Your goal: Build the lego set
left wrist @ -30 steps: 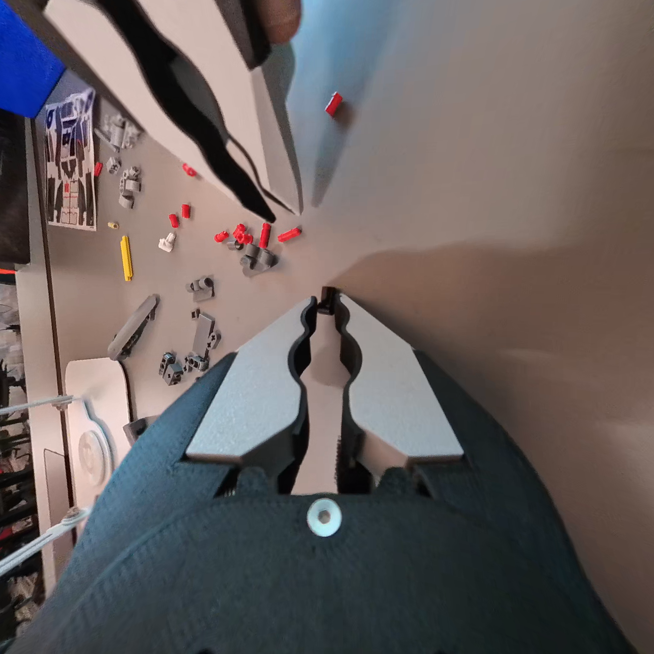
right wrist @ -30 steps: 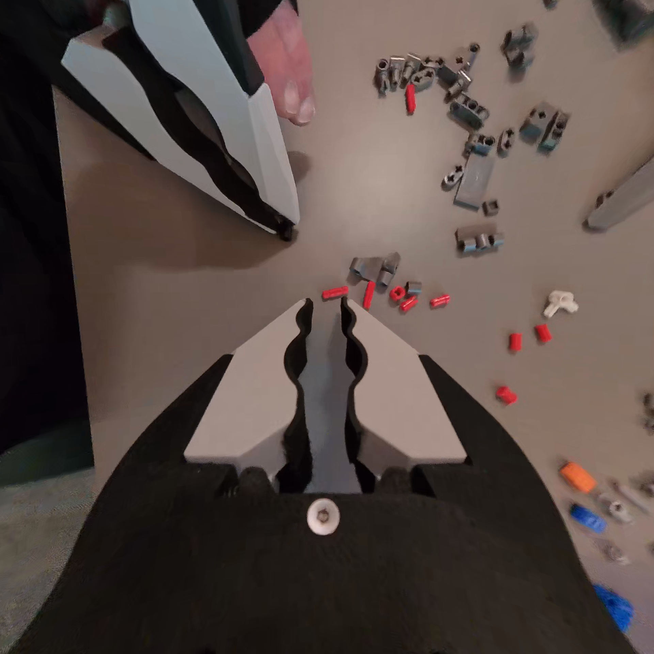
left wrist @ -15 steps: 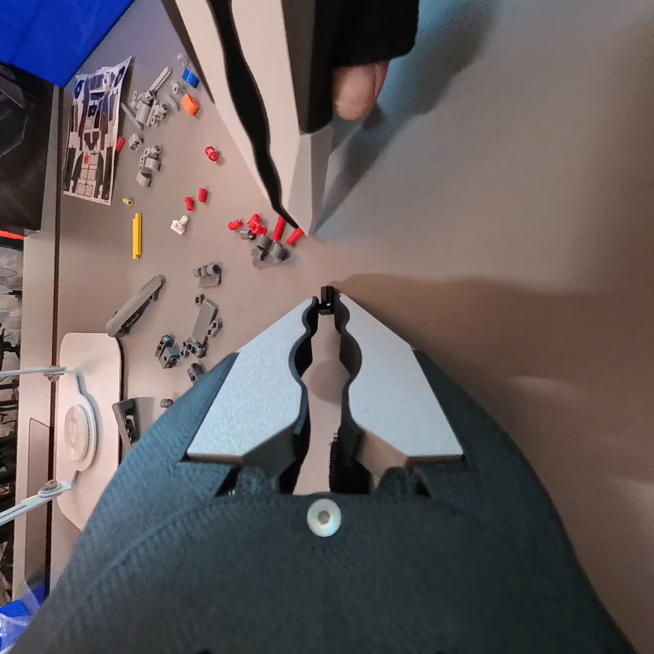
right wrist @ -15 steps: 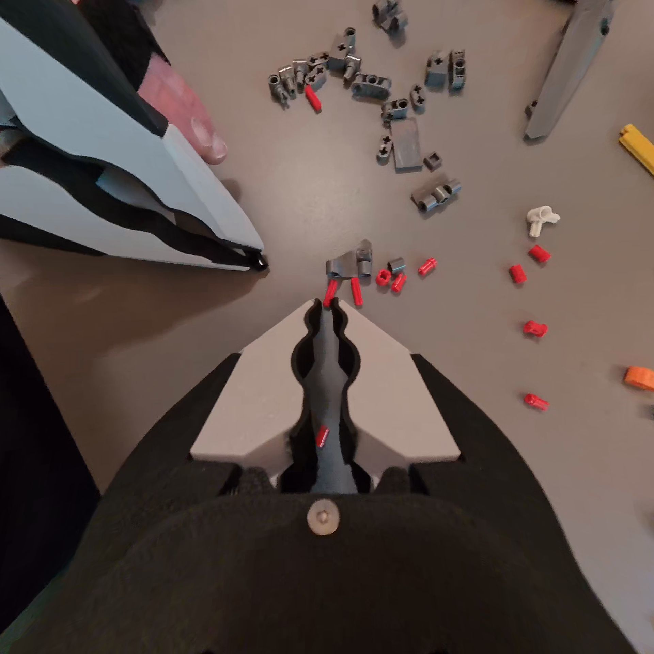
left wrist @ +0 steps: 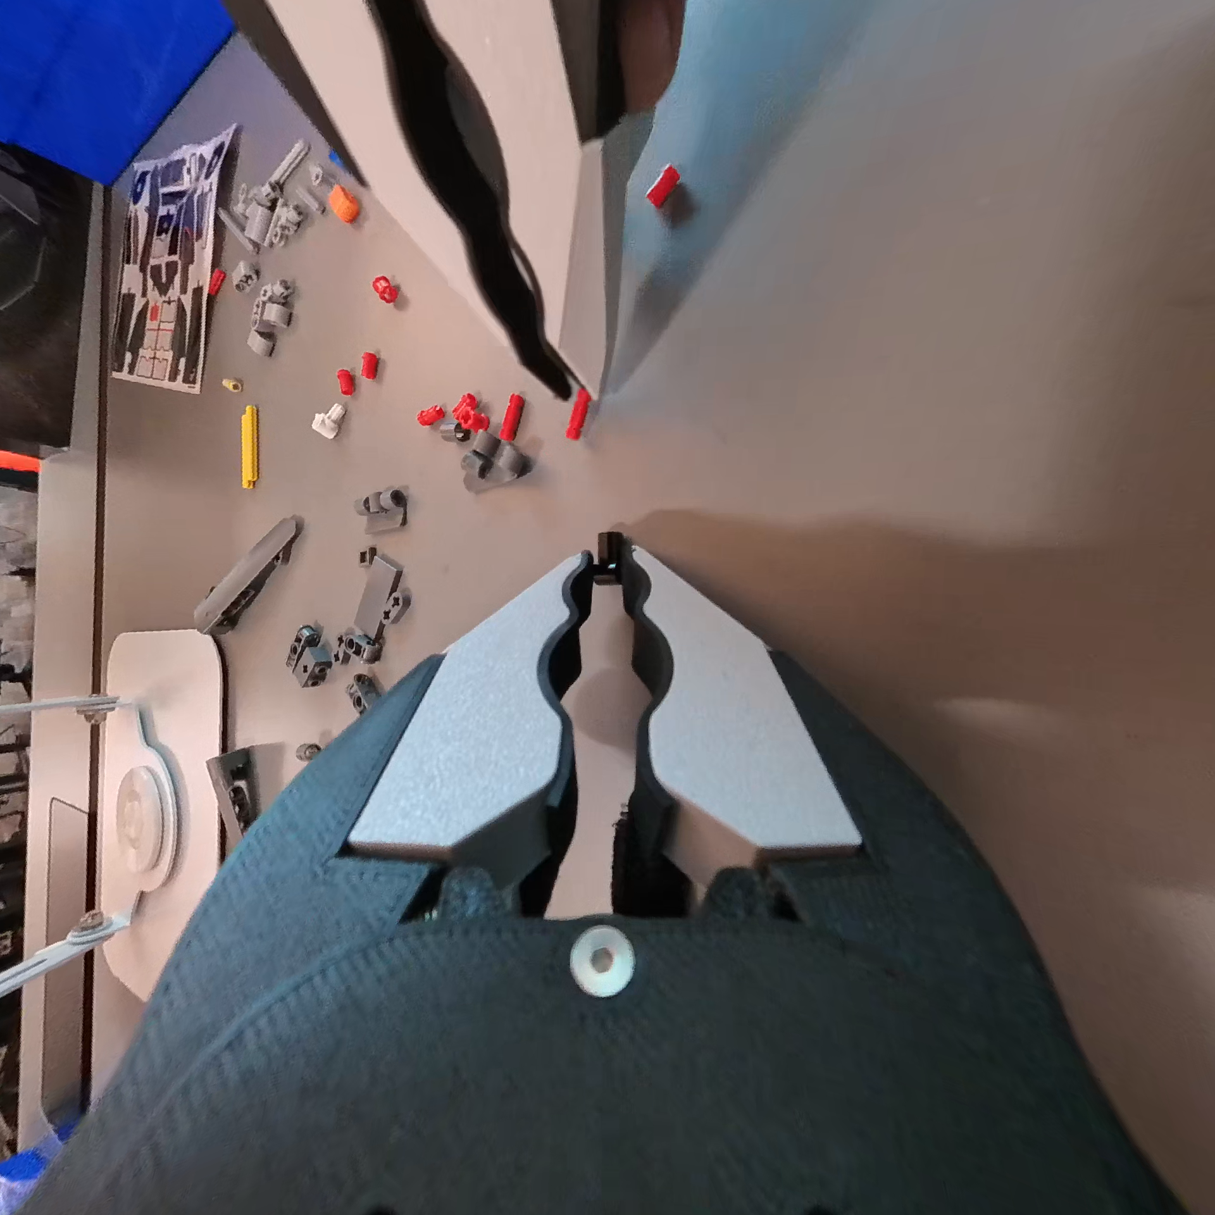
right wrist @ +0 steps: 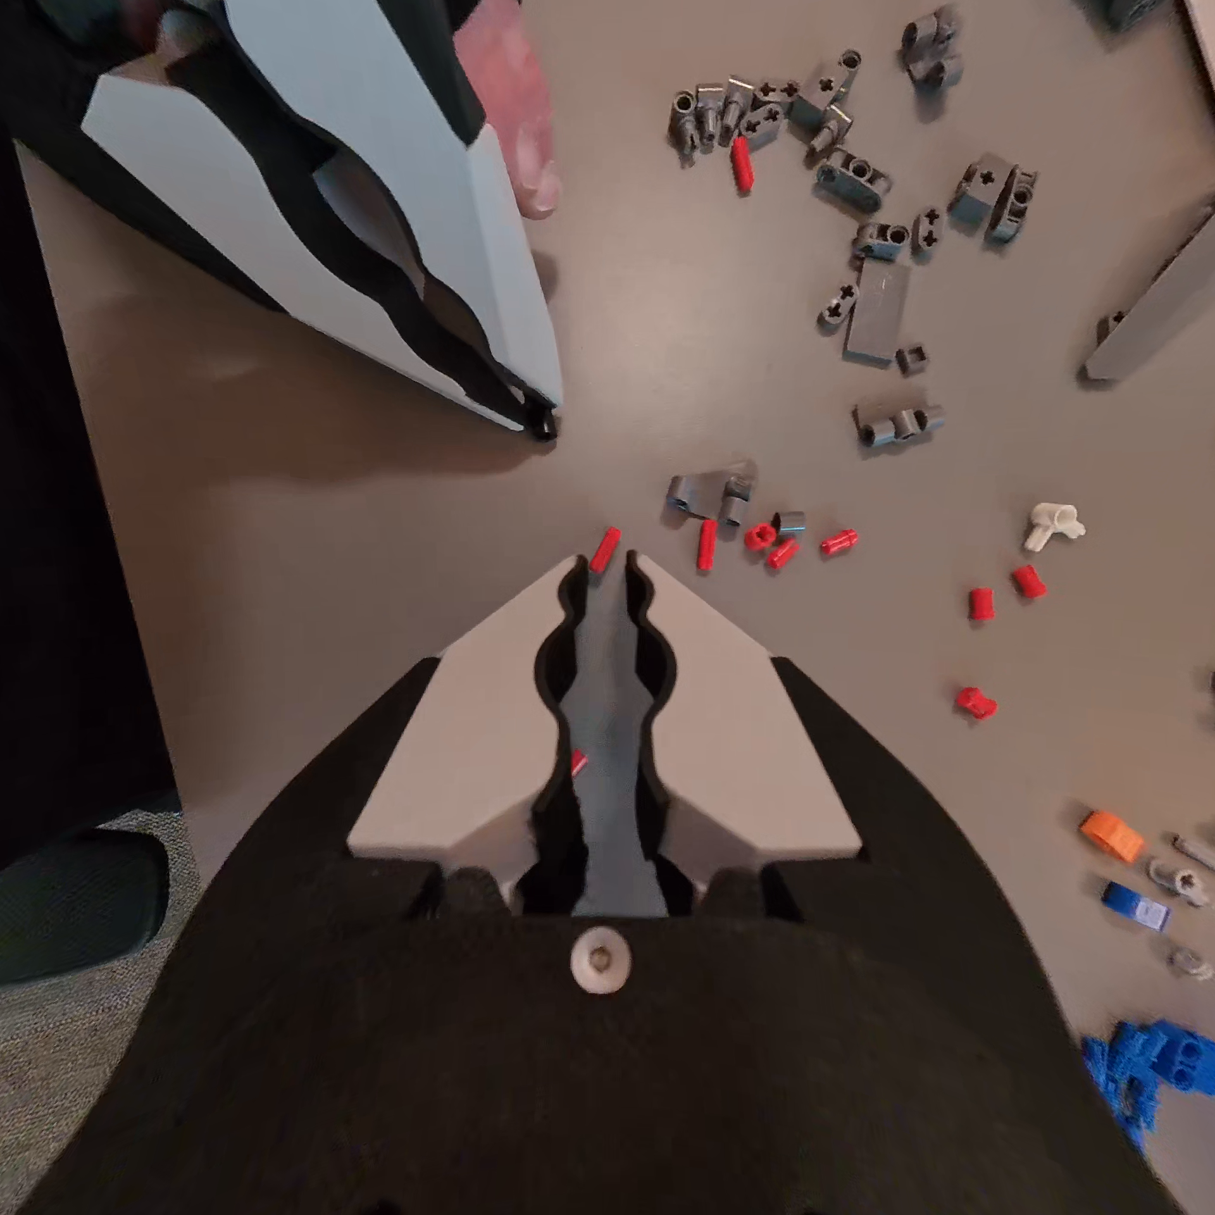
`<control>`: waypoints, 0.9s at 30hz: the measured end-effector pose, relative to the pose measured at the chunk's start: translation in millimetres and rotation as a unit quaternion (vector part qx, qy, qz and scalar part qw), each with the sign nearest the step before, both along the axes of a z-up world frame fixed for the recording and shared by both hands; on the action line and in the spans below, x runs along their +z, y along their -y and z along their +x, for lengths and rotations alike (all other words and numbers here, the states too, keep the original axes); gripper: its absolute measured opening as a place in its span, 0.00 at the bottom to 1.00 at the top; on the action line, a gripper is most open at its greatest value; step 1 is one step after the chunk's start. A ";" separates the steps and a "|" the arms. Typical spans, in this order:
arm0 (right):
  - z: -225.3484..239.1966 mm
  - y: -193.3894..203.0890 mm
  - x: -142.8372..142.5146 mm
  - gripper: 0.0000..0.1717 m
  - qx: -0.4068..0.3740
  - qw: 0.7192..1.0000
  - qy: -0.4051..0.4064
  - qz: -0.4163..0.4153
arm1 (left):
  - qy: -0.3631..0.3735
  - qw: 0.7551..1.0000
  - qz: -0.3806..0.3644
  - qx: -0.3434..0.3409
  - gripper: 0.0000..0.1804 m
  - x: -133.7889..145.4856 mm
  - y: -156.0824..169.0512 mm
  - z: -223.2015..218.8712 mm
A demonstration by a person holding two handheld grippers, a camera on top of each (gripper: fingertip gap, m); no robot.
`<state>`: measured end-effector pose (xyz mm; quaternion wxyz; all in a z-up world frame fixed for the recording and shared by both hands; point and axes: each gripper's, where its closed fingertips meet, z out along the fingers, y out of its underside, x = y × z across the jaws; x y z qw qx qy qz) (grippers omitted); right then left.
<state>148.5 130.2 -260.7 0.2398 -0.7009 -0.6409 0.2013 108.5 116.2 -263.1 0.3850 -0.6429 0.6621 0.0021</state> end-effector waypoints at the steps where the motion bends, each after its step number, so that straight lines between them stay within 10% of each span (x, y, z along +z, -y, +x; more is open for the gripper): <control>1: -0.2 0.5 0.7 0.09 0.003 1.000 0.001 0.002 | 0.000 1.000 0.001 -0.003 0.04 0.0 0.1 -0.1; 27: -28.8 9.2 -3.5 0.00 0.099 0.994 -0.046 0.030 | 0.009 1.000 -0.006 0.003 0.03 -0.5 -4.1 4.8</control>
